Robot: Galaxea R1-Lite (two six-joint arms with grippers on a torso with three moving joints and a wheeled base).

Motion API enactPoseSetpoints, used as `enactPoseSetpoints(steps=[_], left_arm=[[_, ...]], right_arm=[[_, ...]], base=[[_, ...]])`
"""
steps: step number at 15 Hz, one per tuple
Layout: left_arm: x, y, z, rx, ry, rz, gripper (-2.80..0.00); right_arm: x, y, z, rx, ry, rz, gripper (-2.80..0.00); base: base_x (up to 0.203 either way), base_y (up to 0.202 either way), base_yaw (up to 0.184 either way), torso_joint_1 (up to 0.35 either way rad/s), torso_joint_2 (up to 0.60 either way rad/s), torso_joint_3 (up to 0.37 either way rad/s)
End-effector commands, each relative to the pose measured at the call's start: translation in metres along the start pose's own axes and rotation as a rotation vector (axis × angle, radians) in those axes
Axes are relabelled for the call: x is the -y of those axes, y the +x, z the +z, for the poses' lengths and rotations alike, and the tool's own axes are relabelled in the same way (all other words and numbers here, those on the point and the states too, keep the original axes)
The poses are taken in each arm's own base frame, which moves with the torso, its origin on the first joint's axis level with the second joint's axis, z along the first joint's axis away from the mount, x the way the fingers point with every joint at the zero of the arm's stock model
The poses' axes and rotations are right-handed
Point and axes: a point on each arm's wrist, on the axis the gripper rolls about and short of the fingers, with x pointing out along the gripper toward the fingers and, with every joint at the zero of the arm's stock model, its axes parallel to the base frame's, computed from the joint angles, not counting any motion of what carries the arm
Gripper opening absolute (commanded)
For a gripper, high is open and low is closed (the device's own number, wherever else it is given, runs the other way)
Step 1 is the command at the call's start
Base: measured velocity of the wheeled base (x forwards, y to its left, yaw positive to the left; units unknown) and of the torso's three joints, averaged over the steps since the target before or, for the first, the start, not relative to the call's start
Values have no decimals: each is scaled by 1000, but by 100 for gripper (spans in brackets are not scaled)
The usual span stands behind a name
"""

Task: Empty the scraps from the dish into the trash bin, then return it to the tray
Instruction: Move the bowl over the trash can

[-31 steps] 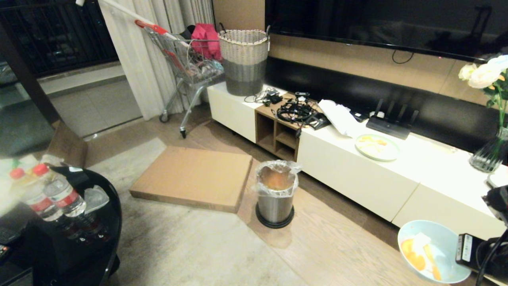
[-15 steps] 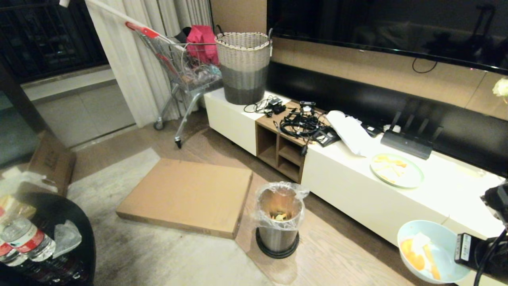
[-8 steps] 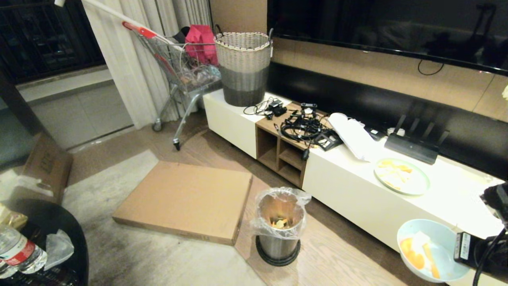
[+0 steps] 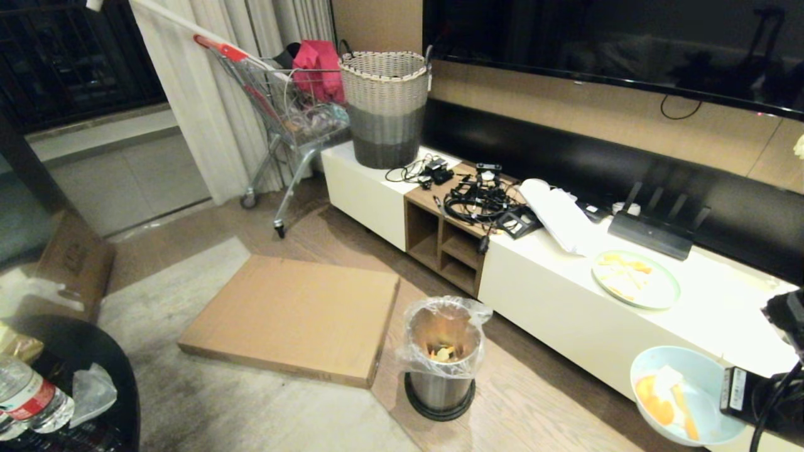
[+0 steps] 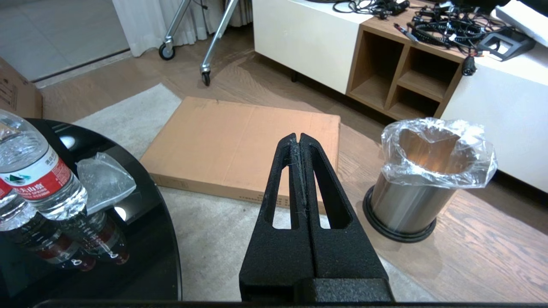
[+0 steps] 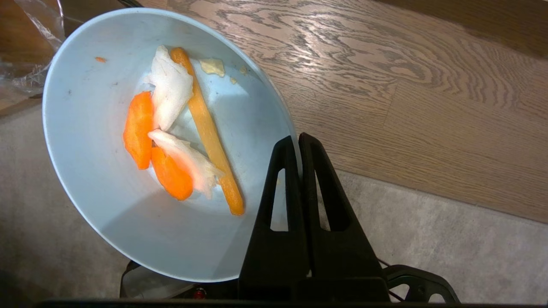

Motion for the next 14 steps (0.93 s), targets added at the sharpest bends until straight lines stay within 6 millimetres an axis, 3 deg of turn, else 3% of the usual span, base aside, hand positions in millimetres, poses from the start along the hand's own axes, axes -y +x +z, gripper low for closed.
enactPoseSetpoints(steps=[1,8,14], left_arm=[[0,0,0,1,0,0,-280],[0,0,0,1,0,0,-280],[0,0,0,1,0,0,-280]], right_arm=[[0,0,0,0,1,-2,-280],[-1,-1,2,9,3,5,-280],[-11,-10,18,66,-77,45,-280]], base=[[0,0,0,6,2,-64],[0,0,0,3,2,-176],[0,0,0,2,3,-196]])
